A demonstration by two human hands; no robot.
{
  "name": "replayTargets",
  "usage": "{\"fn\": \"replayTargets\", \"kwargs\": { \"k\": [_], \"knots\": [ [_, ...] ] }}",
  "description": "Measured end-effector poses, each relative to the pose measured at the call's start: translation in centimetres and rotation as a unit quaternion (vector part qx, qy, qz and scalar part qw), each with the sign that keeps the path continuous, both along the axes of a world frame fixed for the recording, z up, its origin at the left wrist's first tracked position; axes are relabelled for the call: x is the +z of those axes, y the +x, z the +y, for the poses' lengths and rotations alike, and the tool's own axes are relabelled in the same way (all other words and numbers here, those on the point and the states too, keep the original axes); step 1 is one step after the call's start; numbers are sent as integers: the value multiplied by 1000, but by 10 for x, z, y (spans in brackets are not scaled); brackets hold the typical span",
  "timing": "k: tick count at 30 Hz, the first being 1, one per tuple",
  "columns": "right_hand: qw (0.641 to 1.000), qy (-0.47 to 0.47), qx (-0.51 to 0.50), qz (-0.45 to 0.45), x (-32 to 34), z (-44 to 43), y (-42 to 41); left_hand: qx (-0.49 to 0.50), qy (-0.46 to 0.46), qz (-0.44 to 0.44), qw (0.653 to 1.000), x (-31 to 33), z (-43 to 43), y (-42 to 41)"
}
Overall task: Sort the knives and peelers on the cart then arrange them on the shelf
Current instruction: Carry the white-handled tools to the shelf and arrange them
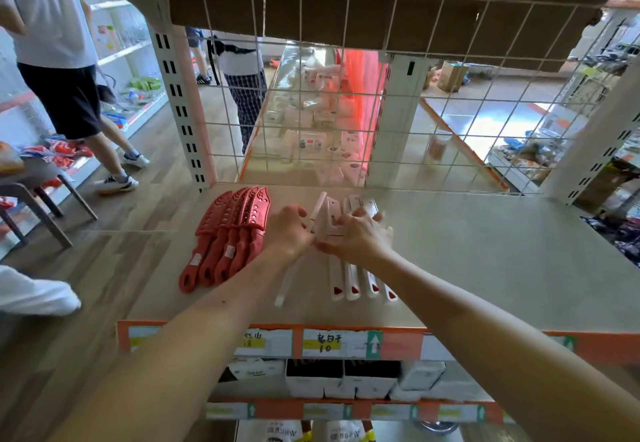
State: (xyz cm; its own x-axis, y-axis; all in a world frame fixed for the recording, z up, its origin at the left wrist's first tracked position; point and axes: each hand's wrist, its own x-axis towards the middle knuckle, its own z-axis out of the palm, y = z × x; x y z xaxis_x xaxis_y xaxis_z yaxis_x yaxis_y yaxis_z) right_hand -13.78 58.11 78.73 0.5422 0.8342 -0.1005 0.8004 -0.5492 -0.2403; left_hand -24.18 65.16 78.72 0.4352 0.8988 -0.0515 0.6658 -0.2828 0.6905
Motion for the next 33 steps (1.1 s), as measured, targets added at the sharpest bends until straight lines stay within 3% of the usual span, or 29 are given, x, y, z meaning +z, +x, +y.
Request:
{"fn": "replayTargets", "kwargs": {
  "k": [6,13,18,26,33],
  "knots": [
    [999,-27,-5,-29,2,4,-4,-56,27,46,997,-4,-6,3],
    [999,30,-1,-32,0,0,-2,-153,37,110,981,-5,-1,-10],
    [999,31,10,-30,1,-2,0,-131,97,125,979,-8,-8,-8],
    [998,56,16,-29,-4,-5,6,-136,85,133,978,-14,-8,-10],
    [993,114,-2,41,-11,-18,30,-151,52,134,978,-16,-11,4]
  ]
}}
